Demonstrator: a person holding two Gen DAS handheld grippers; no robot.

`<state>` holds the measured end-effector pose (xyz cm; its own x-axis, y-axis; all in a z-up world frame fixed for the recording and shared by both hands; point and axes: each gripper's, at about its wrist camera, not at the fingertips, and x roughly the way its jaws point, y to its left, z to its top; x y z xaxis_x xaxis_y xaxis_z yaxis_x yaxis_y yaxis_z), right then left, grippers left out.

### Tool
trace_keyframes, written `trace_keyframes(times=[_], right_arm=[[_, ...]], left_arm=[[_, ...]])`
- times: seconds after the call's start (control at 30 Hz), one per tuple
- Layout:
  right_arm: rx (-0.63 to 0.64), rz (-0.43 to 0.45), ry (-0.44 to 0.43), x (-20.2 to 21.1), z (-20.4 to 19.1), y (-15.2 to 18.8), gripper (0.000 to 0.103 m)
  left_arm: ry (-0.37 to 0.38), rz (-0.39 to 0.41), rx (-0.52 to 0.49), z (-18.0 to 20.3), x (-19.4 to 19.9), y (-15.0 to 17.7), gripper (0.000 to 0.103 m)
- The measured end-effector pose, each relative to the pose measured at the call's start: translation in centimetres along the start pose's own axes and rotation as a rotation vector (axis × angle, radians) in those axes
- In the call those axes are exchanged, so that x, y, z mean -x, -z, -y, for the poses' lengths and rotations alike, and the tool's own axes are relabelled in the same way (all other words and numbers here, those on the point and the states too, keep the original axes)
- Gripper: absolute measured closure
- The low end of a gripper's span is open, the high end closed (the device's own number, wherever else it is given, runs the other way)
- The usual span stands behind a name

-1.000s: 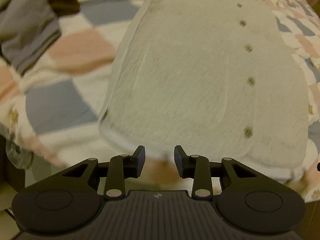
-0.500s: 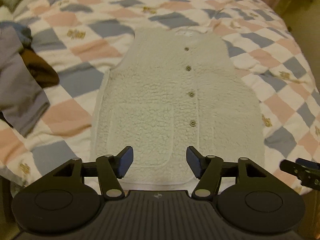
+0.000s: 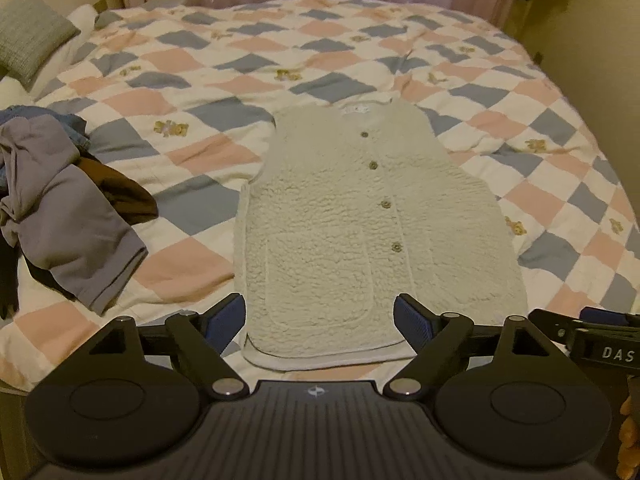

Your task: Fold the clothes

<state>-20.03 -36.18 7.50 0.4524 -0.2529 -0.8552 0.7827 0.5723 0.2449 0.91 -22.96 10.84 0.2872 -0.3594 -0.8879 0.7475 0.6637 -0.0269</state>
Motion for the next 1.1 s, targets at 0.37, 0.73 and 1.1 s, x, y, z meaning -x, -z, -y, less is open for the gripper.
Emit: trace_keyframes(times=[0.37, 0.73, 1.1], right_arm=[[-0.092, 0.060, 0.070, 2.1, -3.2, 4.3, 0.001], [-0.140, 0.082, 0.141, 4.1, -3.8, 6.9, 0.001], [-0.104, 0.058, 0.159, 4.8, -3.8, 6.9, 0.001]], left_arm=[[0.046, 0.006, -0.113, -1.6, 1.4, 3.0, 0.016], [0.143, 0.046, -0.180, -1.6, 3.2, 4.6, 0.013], [0.168, 0.054, -0.187, -0.8, 4.8, 5.6, 0.012]])
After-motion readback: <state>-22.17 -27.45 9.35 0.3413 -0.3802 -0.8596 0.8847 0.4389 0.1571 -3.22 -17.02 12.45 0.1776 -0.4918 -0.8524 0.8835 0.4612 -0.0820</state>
